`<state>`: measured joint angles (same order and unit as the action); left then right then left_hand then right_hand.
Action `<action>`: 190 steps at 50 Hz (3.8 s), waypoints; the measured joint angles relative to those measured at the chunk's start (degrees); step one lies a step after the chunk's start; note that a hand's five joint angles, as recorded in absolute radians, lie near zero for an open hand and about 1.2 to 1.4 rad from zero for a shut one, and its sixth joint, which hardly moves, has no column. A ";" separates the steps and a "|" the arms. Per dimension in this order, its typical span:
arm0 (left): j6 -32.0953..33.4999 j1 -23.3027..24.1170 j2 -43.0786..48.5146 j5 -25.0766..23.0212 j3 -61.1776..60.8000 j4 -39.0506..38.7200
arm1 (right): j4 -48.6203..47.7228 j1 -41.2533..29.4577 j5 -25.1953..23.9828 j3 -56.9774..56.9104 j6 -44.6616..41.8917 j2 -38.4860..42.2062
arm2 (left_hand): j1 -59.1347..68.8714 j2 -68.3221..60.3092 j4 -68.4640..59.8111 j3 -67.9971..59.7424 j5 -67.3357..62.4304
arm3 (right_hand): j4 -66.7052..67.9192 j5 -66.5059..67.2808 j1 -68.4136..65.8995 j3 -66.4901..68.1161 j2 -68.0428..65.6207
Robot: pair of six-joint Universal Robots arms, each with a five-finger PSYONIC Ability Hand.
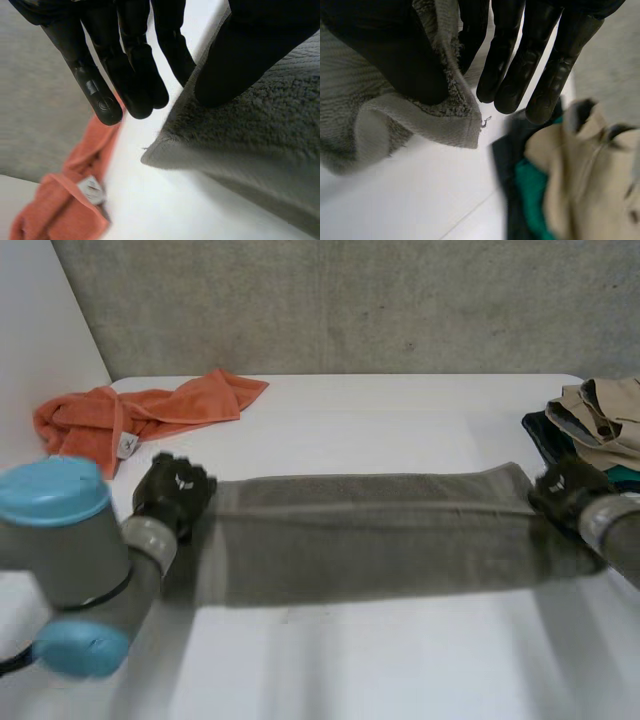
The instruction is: Fold the laundry.
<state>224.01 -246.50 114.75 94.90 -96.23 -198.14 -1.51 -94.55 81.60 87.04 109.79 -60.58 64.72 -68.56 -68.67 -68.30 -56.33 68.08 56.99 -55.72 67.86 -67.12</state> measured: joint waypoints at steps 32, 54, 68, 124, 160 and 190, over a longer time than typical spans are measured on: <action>2.25 0.36 17.28 2.22 21.72 -14.31 | -23.25 -3.67 -0.06 -19.62 23.38 12.05 | -53.80 56.82 57.01 56.26 53.61 | -54.66 -53.26 44.24 -55.64 54.52; -11.72 1.38 -2.16 1.34 -3.28 -14.82 | 5.24 8.58 -12.56 -3.98 34.26 -1.73 | -53.80 56.82 57.02 56.26 53.61 | -54.53 -53.06 44.04 -55.49 54.36; -11.67 1.81 -1.34 1.34 -3.56 -14.85 | -3.65 10.02 -14.91 -2.80 30.87 7.46 | -53.80 56.82 57.02 56.26 53.61 | -27.87 -27.61 20.37 -27.48 26.72; -17.07 -3.69 -14.07 -1.01 -10.28 -14.22 | -22.77 -38.52 -17.58 -21.47 8.72 22.07 | -53.80 56.82 57.02 56.27 53.61 | -2.75 -2.93 1.50 -2.34 2.28; -23.94 9.58 12.78 -6.45 14.40 -7.56 | -5.41 -17.05 -0.98 5.56 54.39 -3.75 | -53.80 56.82 57.02 56.26 53.61 | -54.76 -53.25 44.29 -55.60 54.55; -24.51 9.35 -0.01 -1.58 3.57 2.37 | -9.14 -9.72 -0.61 6.35 32.34 -3.53 | -53.80 56.82 57.02 56.27 53.61 | 0.00 -1.65 3.60 -0.02 -0.18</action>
<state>199.50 -237.15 114.73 93.32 -92.66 -195.78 -10.65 -104.27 80.99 93.39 142.13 -64.11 10.91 -11.74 -11.65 -12.03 -2.72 68.08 55.35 -52.12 67.84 -67.30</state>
